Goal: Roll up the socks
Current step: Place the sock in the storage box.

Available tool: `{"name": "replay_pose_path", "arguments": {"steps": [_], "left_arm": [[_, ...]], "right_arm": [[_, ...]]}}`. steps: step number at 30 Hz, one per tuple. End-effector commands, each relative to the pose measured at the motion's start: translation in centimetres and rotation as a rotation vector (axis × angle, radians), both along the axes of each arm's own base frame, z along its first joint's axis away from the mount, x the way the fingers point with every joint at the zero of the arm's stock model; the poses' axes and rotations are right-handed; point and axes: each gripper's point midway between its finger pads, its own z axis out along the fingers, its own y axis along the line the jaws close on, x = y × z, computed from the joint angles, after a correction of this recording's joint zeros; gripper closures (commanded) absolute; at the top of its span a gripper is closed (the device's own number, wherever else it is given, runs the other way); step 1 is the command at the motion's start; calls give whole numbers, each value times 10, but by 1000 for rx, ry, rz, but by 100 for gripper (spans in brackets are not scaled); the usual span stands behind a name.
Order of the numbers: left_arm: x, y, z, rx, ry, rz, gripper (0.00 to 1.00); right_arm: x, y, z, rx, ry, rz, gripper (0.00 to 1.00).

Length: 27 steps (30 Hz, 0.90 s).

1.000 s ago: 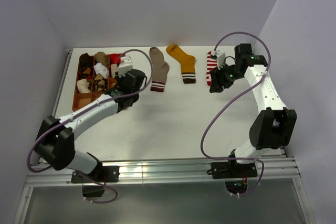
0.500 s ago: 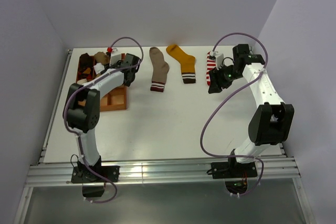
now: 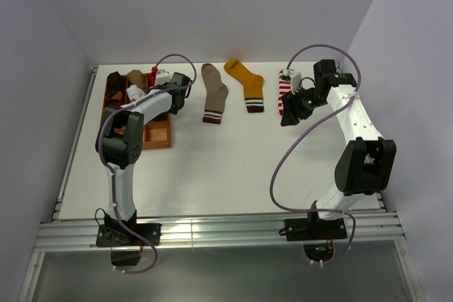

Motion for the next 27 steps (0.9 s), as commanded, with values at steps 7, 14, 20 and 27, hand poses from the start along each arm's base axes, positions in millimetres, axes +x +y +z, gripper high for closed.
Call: {"name": "replay_pose_path", "arguments": {"steps": [7,14,20,27], "left_arm": [[-2,-38,-40,-385,129,-159,100],[-15,-65,-57,-564,181,-255,100],[-21,-65,-66,-605,196,-260,98],[-16,-60,-39,-583,134,-268,71]], "right_arm": [[6,-2,-1,-19,-36,-15,40],[7,-4,-5,-34,-42,-27,40],[5,-5,-9,-39,-40,-29,40],[6,-7,-8,-46,-48,-37,40]]}}
